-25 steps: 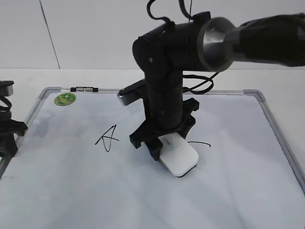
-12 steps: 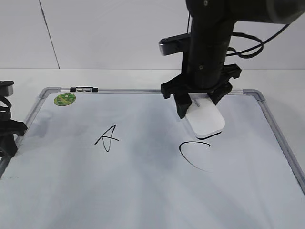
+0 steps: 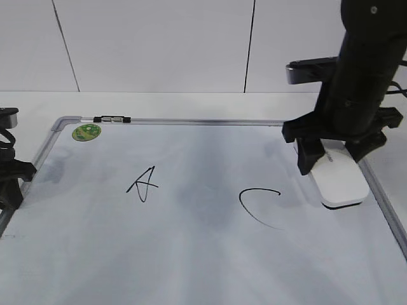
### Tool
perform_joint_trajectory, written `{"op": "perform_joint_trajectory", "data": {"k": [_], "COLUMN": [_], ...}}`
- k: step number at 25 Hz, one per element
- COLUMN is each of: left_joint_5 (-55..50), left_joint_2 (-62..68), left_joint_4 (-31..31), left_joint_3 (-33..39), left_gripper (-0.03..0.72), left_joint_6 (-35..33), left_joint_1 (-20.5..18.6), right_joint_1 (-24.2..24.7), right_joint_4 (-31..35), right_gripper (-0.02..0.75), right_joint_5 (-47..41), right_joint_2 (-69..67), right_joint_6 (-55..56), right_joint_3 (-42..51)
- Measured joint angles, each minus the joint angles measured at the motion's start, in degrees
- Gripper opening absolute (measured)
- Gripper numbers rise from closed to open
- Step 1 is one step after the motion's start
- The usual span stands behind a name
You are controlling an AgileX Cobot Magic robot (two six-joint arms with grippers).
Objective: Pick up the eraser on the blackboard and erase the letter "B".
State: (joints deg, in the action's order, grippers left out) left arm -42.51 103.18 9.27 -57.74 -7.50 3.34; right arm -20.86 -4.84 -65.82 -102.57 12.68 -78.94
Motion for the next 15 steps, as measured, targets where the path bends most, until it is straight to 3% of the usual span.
{"op": "perform_joint_trajectory", "data": {"k": [8, 15], "left_joint_5": [0.0, 0.0], "left_joint_2": [0.0, 0.0], "left_joint_4": [0.1, 0.2], "left_joint_3": [0.0, 0.0], "left_gripper": [0.147, 0.147], "left_joint_6": [0.0, 0.0], "left_joint_1": [0.0, 0.0], "right_joint_1": [7.0, 12.3], "right_joint_4": [1.5, 2.9], "right_gripper": [0.534, 0.534], "right_joint_5": [3.8, 8.0], "right_joint_2": [2.9, 3.1], "right_joint_6": [-0.4, -3.7], "right_joint_3": [9.2, 11.0]}}
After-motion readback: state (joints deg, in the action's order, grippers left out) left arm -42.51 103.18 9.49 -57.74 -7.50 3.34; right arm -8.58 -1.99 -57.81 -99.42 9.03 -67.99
